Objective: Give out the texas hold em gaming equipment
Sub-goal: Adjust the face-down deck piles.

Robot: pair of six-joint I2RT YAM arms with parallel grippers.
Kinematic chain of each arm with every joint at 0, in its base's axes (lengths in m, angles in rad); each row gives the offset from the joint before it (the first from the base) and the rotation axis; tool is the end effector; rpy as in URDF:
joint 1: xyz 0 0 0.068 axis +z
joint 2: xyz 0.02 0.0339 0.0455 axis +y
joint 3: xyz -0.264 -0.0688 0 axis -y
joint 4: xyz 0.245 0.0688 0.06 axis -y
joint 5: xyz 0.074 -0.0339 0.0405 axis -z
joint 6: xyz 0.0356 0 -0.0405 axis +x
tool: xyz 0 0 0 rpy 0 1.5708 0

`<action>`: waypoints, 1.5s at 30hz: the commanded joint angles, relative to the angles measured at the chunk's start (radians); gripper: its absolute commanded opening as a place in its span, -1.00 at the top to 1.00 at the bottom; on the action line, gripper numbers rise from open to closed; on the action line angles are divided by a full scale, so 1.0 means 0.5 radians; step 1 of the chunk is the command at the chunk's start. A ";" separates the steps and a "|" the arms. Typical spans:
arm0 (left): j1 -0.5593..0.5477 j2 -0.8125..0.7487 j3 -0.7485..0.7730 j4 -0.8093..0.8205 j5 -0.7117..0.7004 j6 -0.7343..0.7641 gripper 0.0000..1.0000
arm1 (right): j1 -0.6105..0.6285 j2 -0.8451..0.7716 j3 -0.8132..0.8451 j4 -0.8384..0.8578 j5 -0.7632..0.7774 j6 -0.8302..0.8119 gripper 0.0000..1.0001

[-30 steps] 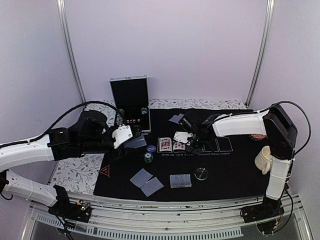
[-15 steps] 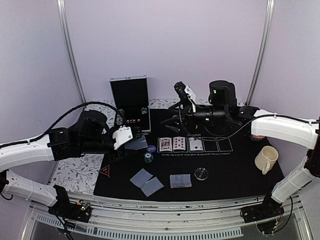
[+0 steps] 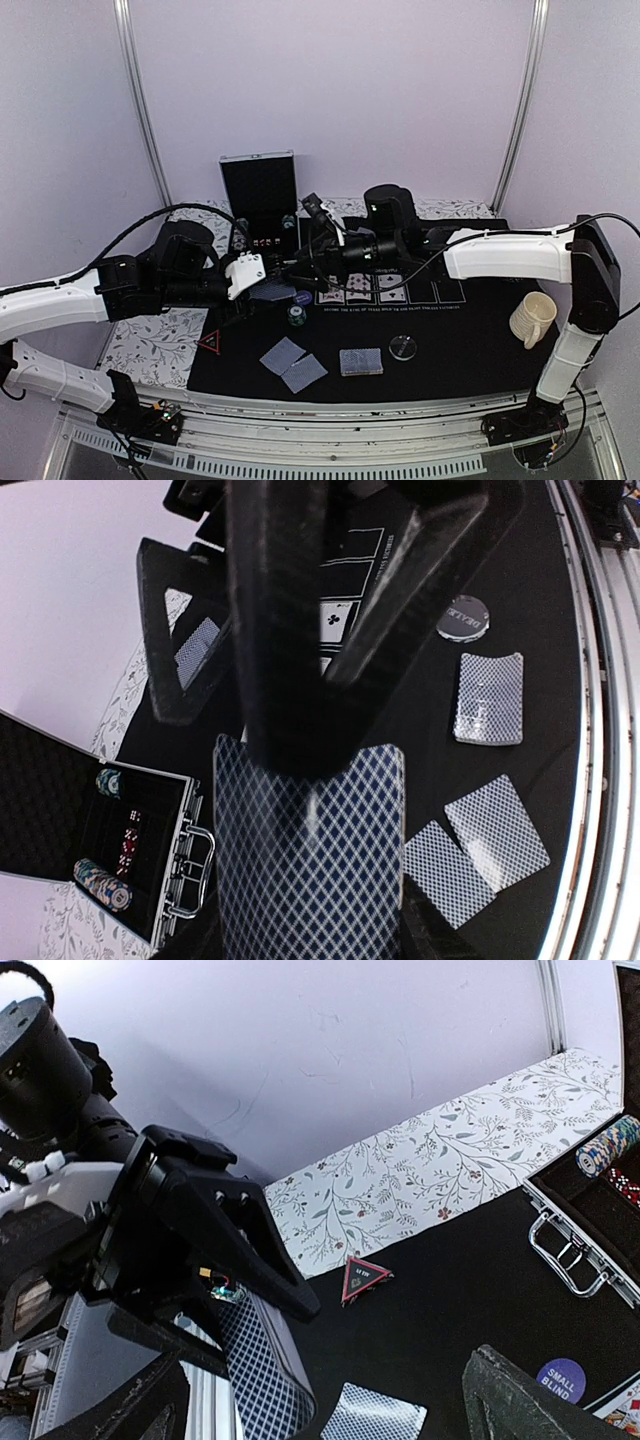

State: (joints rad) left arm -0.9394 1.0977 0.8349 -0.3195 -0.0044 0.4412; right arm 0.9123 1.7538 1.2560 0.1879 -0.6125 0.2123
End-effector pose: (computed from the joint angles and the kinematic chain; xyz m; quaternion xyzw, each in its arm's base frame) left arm 0.1438 -0.1964 0.2825 0.5598 0.6794 -0.1151 0.4602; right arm 0.2348 0.3369 0.2774 -0.4310 0.6625 0.5057 0.3457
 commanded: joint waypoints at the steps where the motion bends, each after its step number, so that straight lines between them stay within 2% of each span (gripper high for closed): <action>1: 0.013 -0.017 0.054 0.035 0.044 0.010 0.07 | 0.039 0.119 0.145 0.041 0.025 0.048 -0.91; 11: 0.013 -0.038 0.051 0.058 0.050 0.008 0.07 | 0.042 0.146 0.151 -0.196 0.211 -0.184 -0.82; 18: 0.013 -0.049 0.049 0.059 0.066 0.011 0.13 | 0.040 0.081 0.142 -0.314 0.329 -0.271 -0.56; 23: 0.013 -0.071 0.034 0.059 0.067 0.014 0.12 | 0.039 0.013 0.121 -0.367 0.405 -0.310 -0.51; 26: 0.013 -0.075 0.021 0.061 0.071 0.016 0.13 | 0.041 0.002 0.126 -0.371 0.322 -0.317 -0.39; 31: 0.013 -0.056 0.002 0.118 0.098 0.010 0.22 | 0.039 0.023 0.095 -0.166 -0.117 -0.283 -0.31; 33: 0.013 -0.045 -0.009 0.172 0.144 -0.002 0.36 | 0.041 0.067 0.106 -0.085 -0.188 -0.220 -0.15; 37: 0.013 -0.035 -0.010 0.217 0.234 -0.022 0.42 | 0.040 0.127 0.149 -0.065 -0.231 -0.171 0.09; 41: 0.013 -0.069 -0.037 0.211 0.226 -0.010 0.66 | 0.040 0.063 0.120 -0.066 -0.275 -0.200 0.51; 45: 0.016 -0.109 -0.081 0.225 0.276 -0.036 0.84 | 0.041 -0.016 0.057 -0.072 -0.294 -0.262 0.80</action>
State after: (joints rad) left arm -0.9382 1.0695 0.8234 -0.2314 0.0799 0.4328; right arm 0.9295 1.7924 1.3094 0.1219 -0.7303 0.1024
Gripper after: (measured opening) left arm 0.100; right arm 0.156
